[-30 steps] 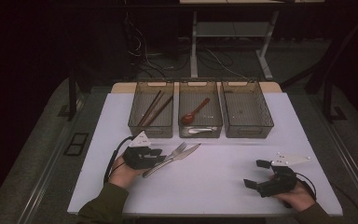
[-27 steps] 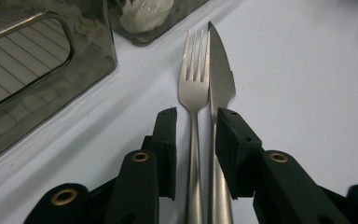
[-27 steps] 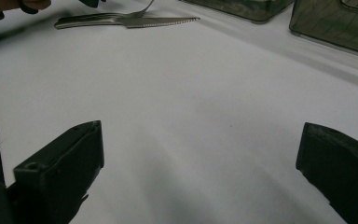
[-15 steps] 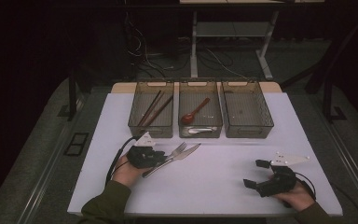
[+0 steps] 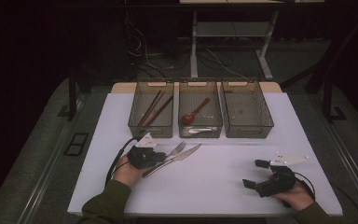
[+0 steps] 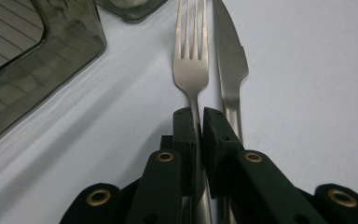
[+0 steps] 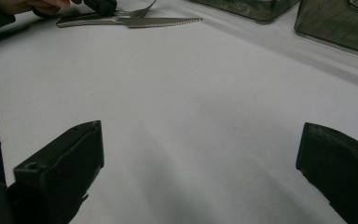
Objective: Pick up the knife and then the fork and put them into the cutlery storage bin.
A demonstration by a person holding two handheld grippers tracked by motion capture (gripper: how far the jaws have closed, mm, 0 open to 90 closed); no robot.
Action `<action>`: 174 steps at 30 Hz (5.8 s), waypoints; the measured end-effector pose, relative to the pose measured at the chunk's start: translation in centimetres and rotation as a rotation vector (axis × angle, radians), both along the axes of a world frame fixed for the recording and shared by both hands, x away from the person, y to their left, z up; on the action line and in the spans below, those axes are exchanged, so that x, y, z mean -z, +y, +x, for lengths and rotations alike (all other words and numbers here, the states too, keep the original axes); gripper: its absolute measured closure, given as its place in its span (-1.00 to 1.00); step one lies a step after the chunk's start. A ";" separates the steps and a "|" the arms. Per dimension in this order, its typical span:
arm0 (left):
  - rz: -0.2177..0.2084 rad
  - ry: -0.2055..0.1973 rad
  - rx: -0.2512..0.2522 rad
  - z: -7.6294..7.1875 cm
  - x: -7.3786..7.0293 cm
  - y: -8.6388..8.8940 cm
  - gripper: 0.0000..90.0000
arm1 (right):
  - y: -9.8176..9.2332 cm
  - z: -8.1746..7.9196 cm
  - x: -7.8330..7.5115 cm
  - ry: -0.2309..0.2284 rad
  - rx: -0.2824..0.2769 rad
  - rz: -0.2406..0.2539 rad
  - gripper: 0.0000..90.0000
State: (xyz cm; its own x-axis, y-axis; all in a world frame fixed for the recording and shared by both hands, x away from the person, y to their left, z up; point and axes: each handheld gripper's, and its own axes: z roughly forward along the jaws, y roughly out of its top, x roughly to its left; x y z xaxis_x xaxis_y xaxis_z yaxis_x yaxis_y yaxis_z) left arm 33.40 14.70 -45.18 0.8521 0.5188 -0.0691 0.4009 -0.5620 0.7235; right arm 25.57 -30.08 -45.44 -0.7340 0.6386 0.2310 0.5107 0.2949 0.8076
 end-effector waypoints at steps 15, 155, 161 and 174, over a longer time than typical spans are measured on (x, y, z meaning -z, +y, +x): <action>-0.003 0.009 -0.023 0.0 -0.8 0.0 0.87 | -0.2 0.1 -0.1 0.003 0.012 0.024 -0.99; -0.214 -0.049 -0.017 -6.2 -1.7 0.5 -0.90 | 0.3 9.0 -7.3 0.004 0.096 0.200 0.91; -0.204 -0.037 -0.024 -6.5 -1.2 1.0 -1.00 | -0.7 9.6 -8.5 0.006 0.122 0.196 0.91; -0.167 -0.031 -0.022 -6.4 -0.8 1.0 -1.00 | -3.1 12.0 -12.6 -0.037 0.195 0.204 0.91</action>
State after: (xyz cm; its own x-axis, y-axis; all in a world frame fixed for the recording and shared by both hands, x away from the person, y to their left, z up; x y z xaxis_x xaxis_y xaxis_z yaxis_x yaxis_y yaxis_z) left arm 26.96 15.65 -44.39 0.8439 0.5206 -0.1299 0.3876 -0.4242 0.8184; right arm 37.53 -33.21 -32.80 -0.6120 0.7118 0.3447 0.5109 0.0233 0.8593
